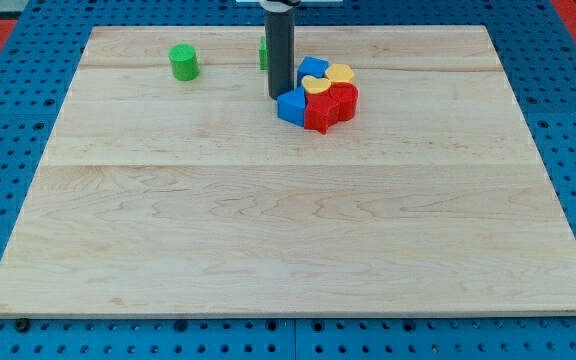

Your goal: Push the green circle up and right a bit

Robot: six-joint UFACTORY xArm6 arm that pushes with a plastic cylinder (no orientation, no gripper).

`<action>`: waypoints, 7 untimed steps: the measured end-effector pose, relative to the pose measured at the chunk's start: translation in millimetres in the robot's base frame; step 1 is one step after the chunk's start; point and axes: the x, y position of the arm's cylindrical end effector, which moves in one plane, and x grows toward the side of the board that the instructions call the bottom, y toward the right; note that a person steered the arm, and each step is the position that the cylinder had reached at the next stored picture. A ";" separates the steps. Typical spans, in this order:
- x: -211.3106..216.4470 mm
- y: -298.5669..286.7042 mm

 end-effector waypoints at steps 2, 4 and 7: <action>-0.4 -77.0; -42.5 -142.6; -99.0 -154.2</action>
